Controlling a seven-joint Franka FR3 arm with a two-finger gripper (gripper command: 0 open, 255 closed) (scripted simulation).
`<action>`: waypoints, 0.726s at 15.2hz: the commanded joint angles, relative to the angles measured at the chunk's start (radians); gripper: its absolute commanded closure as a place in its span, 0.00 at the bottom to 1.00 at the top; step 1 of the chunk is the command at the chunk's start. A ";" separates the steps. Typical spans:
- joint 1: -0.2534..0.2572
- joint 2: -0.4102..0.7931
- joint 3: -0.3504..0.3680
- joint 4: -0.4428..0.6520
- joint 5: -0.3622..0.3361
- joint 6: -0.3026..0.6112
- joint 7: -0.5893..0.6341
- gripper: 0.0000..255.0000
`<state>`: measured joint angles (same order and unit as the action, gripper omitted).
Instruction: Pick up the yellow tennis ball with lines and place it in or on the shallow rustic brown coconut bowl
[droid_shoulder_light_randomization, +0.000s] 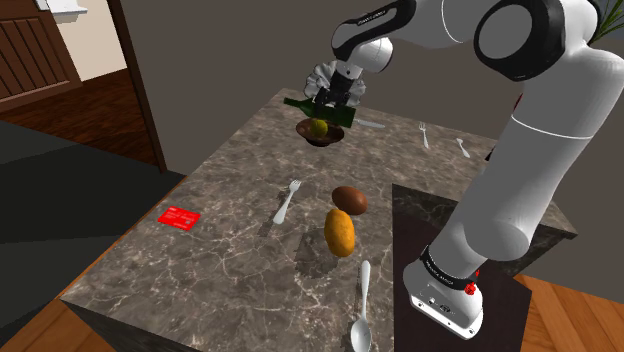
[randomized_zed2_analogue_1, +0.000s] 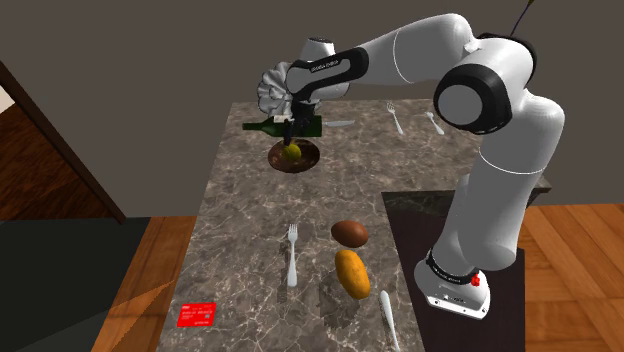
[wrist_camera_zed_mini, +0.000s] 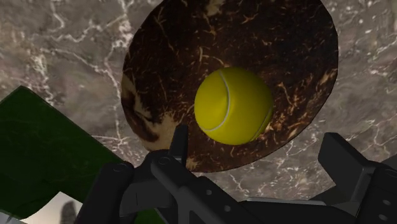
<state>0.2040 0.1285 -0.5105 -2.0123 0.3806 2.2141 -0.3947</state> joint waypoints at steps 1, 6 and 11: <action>0.001 -0.032 -0.007 0.014 -0.029 -0.039 0.020 0.00; -0.002 -0.063 -0.014 0.038 -0.056 -0.088 0.038 0.00; -0.002 -0.063 -0.014 0.038 -0.056 -0.088 0.038 0.00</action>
